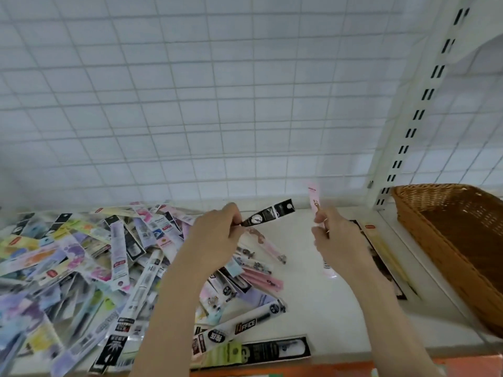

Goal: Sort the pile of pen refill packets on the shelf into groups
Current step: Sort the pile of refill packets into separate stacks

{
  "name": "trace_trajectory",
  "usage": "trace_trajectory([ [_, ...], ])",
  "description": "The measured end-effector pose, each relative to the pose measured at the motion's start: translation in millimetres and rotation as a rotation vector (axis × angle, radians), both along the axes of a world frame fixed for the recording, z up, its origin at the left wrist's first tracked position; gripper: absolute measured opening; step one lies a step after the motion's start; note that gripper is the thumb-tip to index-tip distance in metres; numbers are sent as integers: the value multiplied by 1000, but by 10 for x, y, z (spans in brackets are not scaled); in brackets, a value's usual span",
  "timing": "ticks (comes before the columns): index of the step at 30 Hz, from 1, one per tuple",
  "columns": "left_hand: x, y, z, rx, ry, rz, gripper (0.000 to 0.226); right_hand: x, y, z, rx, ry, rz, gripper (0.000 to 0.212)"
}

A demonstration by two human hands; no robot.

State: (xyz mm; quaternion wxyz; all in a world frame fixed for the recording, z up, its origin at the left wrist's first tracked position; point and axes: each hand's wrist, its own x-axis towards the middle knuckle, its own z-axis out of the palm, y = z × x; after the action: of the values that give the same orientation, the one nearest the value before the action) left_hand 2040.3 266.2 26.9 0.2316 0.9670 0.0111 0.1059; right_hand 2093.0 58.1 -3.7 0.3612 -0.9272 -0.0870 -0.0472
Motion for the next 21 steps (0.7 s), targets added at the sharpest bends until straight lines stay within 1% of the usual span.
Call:
trace_trajectory([
  [5,-193,278,10,-71,-11,201,2,69,377,8,-71,91,158,47],
  [6,-230,325,-6,-90,-2,244,3,85,460,-1,-96,109,177,50],
  [9,-340,440,-42,-108,54,360,7,156,685,-6,-271,167,187,44],
  [12,-413,549,-72,-67,74,450,22,243,841,1,-398,217,204,32],
  [14,-454,631,-96,-74,84,492,27,299,943,-33,-447,241,226,38],
  [15,-457,648,-110,-74,97,501,28,319,952,-67,-465,254,235,38],
  [17,-452,676,-123,-76,131,518,31,331,960,-116,-487,273,245,30],
  [19,-413,701,-132,-64,156,529,34,339,947,-131,-527,255,249,21],
  [21,-331,733,-116,-9,161,536,35,358,924,-106,-571,230,248,19],
])
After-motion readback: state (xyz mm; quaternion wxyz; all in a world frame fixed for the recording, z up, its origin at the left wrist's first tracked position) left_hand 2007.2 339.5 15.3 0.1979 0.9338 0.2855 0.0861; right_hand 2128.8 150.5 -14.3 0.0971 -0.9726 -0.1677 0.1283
